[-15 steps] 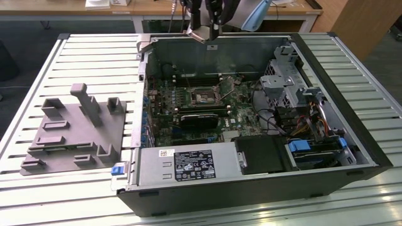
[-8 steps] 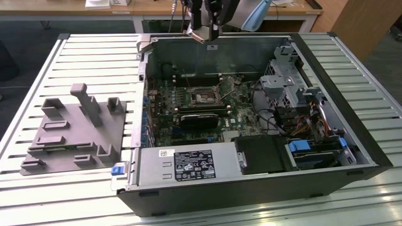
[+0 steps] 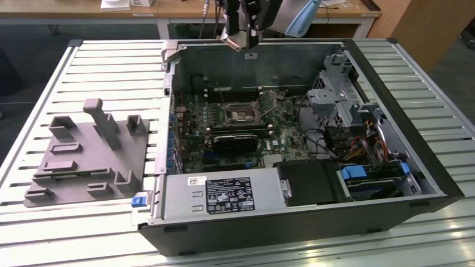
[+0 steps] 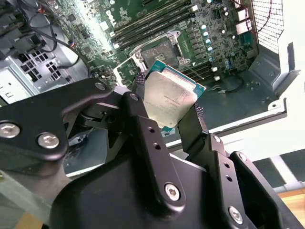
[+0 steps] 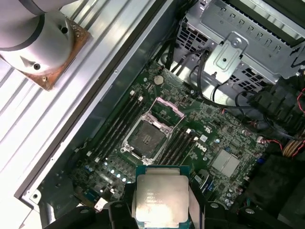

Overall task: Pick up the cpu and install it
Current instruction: 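Place the cpu into insertion slot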

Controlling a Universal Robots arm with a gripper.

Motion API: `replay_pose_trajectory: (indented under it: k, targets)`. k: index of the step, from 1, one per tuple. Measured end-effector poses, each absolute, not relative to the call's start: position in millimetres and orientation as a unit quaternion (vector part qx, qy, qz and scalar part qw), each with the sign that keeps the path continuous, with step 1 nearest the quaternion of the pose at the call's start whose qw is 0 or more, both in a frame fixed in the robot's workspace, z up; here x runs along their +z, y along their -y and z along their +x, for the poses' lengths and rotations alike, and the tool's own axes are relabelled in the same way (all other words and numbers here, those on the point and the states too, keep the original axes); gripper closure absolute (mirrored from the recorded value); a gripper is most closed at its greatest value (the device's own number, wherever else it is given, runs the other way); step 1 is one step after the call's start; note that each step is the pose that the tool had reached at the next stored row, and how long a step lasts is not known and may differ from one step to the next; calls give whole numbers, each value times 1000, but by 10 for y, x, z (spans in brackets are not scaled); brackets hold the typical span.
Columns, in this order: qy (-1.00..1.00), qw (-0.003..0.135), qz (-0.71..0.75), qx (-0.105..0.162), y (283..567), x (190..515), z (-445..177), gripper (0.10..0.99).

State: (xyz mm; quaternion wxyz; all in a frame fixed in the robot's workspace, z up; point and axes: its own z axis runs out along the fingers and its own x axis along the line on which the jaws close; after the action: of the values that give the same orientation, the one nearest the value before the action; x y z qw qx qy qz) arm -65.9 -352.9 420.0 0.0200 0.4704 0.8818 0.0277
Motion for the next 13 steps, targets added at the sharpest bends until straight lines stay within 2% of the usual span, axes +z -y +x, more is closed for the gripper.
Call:
replay_pose_trajectory:
  k: [13]
  targets:
    - [-856, 21, 516, 27, 3529, 4193, -659, 557]
